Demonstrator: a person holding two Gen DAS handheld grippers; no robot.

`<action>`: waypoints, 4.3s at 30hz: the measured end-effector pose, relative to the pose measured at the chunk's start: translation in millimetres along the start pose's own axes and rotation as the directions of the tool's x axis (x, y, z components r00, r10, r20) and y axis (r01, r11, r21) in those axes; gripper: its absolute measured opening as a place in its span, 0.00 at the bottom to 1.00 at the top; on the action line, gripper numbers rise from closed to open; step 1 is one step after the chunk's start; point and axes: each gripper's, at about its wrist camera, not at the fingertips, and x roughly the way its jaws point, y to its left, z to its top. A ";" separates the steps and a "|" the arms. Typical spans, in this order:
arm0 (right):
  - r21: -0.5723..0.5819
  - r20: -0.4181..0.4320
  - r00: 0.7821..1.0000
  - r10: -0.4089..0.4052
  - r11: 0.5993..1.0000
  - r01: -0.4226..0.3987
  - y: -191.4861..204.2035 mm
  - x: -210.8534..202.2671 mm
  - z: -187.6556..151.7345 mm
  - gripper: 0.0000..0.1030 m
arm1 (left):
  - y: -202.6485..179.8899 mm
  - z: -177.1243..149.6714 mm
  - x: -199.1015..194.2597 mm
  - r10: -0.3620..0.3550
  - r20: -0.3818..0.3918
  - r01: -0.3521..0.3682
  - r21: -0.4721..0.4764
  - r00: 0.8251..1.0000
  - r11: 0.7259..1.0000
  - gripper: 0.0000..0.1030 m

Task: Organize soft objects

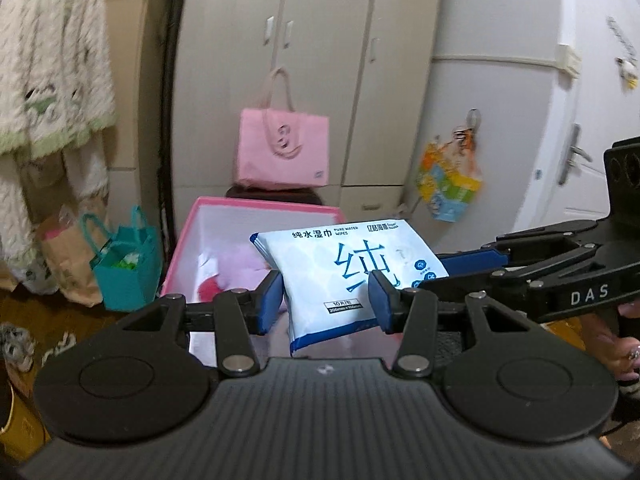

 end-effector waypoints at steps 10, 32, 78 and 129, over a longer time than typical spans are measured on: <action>0.075 -0.079 0.995 0.058 0.996 -0.052 -16.7 60.0 -2.1 0.46 | 34.1 -8.7 42.8 0.066 -0.084 -0.065 0.012 0.994 0.998 0.44; 0.030 -0.052 0.999 0.017 0.999 -0.016 -12.5 45.2 -9.8 0.46 | 34.0 -18.2 22.3 0.141 -0.043 -0.140 0.025 0.989 0.990 0.64; 0.046 0.140 0.823 -0.550 0.834 0.549 56.8 -135.1 -59.6 0.98 | -82.2 -8.6 -43.7 0.202 -0.175 -0.196 0.052 0.964 0.979 1.00; 0.147 0.064 0.687 -0.724 0.687 0.711 64.6 -138.9 -103.4 0.98 | -102.3 -46.0 -49.1 0.290 -0.066 -0.285 0.075 0.955 0.956 1.00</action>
